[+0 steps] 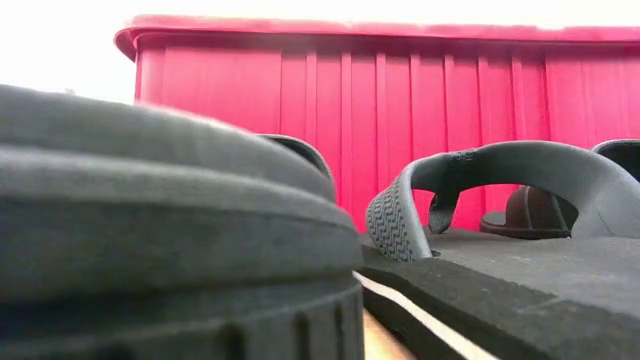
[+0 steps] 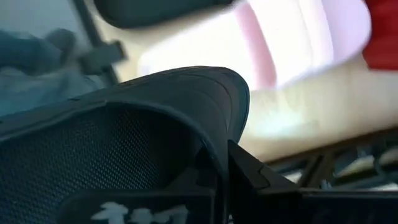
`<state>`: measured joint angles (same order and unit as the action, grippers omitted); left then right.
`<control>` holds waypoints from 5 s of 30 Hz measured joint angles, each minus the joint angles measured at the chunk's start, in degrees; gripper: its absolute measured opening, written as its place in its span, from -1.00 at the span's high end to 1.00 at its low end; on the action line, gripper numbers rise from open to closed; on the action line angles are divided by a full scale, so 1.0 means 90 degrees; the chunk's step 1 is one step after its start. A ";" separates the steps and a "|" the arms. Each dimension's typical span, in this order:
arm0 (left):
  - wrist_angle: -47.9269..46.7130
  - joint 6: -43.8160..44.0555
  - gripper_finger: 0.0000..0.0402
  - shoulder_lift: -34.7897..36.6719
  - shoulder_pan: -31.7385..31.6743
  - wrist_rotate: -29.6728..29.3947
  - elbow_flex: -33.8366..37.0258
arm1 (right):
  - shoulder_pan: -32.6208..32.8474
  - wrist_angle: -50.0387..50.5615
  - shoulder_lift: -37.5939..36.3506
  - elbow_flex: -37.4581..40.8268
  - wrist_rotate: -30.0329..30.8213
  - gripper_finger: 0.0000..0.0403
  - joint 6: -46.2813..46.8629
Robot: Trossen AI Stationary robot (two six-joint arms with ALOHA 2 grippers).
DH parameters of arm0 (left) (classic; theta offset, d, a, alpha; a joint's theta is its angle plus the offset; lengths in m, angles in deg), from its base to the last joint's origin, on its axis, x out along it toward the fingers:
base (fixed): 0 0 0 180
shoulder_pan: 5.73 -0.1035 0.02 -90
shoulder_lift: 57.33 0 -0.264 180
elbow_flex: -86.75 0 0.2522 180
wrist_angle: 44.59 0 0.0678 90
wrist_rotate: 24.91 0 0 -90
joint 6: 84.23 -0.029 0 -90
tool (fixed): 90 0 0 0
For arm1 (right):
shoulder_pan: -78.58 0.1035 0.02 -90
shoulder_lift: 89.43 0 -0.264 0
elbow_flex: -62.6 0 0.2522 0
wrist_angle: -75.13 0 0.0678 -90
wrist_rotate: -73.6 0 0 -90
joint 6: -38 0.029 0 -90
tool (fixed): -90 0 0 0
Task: Pick and place slides into bin
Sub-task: Put the black slide into the red bin
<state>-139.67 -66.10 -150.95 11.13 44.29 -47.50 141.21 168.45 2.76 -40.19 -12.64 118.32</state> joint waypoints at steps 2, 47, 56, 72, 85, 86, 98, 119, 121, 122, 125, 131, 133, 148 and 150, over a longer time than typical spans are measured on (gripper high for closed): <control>0.0000 0.0000 0.05 0.0000 0.0000 0.0125 0.0000 | -0.0047 0.0002 0.0000 -0.0238 0.0138 1.00 -0.0219; 0.0238 0.0914 0.05 0.0189 0.0014 -0.0136 -0.0006 | -0.7342 -0.4197 -0.0843 -0.0201 0.2383 1.00 -1.2136; 0.0401 0.1116 0.05 0.0561 0.0012 -0.0437 -0.0005 | -0.7899 -0.6891 -0.0818 0.1765 0.2239 1.00 -1.3209; 0.0328 -0.0648 0.05 0.0629 -0.0092 -0.0646 -0.0005 | -0.8123 -0.8520 0.0933 0.1552 0.2284 1.00 -1.2716; 0.0384 -0.0695 0.05 0.0629 -0.0287 -0.0661 -0.0002 | -0.8168 -0.8350 0.1921 0.1243 0.3259 1.00 -1.2459; 0.0389 -0.0621 0.05 0.0629 -0.0311 -0.0663 -0.0002 | -0.8174 -0.8350 0.1962 0.1243 0.3257 1.00 -1.2456; 0.0400 -0.0481 0.05 0.0629 -0.0571 -0.0673 -0.0002 | -0.8214 -0.8485 0.2581 0.1243 0.3587 1.00 -1.2333; 0.0393 -0.0475 0.05 0.0629 -0.0670 -0.0522 0.0000 | -0.8301 -0.8940 0.2572 0.1245 0.3234 1.00 -1.2114; 0.0393 -0.0472 0.05 0.0629 -0.0670 -0.0520 0.0000 | -0.8305 -0.8973 0.2572 0.1245 0.3207 1.00 -1.1954; 0.0393 -0.0471 0.05 0.0629 -0.0670 -0.0520 0.0000 | -0.8320 -0.8993 0.2573 0.1246 0.3145 1.00 -1.1843; 0.0393 -0.0464 0.05 0.0629 -0.0670 -0.0520 0.0000 | -0.8339 -0.9233 0.2669 0.1301 0.2954 1.00 -1.1817; 0.0384 -0.0464 0.05 0.0629 -0.0670 -0.0474 0.0000 | -0.8358 -0.9297 0.2802 0.1299 0.3094 1.00 -1.2019; 0.0383 -0.0464 0.05 0.0629 -0.0670 -0.0387 0.0000 | -0.8364 -0.9296 0.2815 0.1306 0.3101 0.99 -1.2128; 0.0379 -0.0468 0.05 0.0624 -0.0658 -0.0241 0.0000 | -0.8330 -0.9362 0.2856 0.1315 0.3591 0.99 -1.3056; 0.0381 -0.0479 0.05 0.0624 -0.0658 -0.0241 0.0000 | -0.8287 -0.9358 0.2856 0.1315 0.3560 0.99 -1.3056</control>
<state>-136.24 -70.41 -145.34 5.21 42.13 -47.50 66.63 84.23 28.46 -28.35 19.39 0.81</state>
